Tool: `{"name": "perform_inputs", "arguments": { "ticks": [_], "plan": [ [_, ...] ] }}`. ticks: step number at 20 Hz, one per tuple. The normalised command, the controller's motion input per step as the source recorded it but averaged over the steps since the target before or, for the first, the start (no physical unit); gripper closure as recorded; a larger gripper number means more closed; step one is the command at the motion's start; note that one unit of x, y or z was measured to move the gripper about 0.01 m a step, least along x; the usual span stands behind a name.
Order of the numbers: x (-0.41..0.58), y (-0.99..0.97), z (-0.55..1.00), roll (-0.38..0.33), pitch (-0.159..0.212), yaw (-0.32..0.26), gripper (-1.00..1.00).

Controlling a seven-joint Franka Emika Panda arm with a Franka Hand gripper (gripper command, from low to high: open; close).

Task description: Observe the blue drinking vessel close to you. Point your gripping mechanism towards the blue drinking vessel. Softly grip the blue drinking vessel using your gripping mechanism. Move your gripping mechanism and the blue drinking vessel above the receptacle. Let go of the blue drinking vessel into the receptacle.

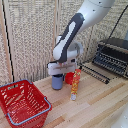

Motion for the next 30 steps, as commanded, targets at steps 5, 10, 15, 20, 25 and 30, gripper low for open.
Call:
{"name": "perform_inputs", "arguments": {
  "ticks": [5,10,15,20,25,30],
  "plan": [
    [0.144,0.0,0.66,0.175,0.007,-0.057,1.0],
    [0.126,0.26,0.74,0.14,0.0,-0.011,1.0],
    [-0.017,0.77,0.63,0.08,-0.005,-0.005,1.0],
    [-0.12,0.91,0.46,0.009,0.0,0.0,1.0],
    [-0.146,0.9,0.5,0.004,0.0,0.0,1.0],
    [-0.206,0.89,0.51,0.0,0.0,0.0,1.0]
  ]
}}
